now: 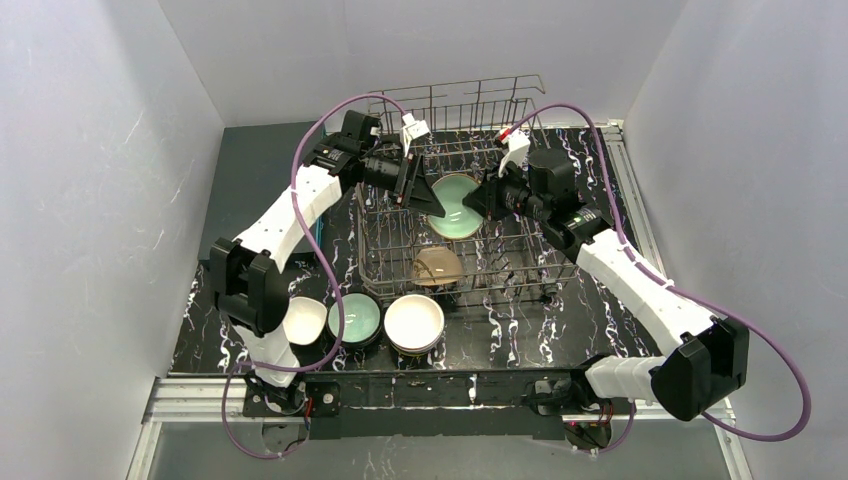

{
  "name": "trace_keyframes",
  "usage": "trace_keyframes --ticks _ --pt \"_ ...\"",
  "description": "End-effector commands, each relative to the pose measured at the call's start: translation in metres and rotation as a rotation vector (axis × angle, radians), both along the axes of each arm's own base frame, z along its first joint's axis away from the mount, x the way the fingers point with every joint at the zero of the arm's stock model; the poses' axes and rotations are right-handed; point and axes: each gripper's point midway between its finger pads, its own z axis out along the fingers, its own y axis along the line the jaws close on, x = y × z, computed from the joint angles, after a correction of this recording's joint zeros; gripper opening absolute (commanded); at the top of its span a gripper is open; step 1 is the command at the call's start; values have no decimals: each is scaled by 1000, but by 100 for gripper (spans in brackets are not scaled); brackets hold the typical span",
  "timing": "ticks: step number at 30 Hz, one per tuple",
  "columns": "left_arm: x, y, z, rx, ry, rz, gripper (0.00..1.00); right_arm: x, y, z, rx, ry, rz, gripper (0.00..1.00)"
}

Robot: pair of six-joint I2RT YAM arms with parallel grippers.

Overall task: Load the bowls into the dish rack
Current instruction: Place the bowl in the dish rack.

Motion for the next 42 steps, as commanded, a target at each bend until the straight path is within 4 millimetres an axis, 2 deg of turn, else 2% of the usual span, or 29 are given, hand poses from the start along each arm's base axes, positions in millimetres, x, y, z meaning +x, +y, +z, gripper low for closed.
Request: trace_keyframes --ticks 1,5,10,13,18,25,33,42 --pt "-7 1 22 -47 -29 -34 27 9 4 49 83 -121 -7 21" --pt "5 7 17 -13 -51 22 24 13 -4 43 63 -115 -58 45" --pt "25 16 7 41 -87 95 20 17 -11 36 40 -102 -103 66" --pt "38 23 3 73 -127 141 18 15 -13 32 29 -90 -110 67" --pt "55 34 -9 151 -264 194 17 9 -12 25 38 -64 -85 75" --pt "78 46 -16 234 -441 234 13 -8 -4 5 57 16 -24 77" --pt "89 52 -6 238 -682 203 8 -26 -3 -5 85 72 19 80" --pt "93 56 -17 274 -852 124 5 -39 -16 -15 54 106 -6 82"
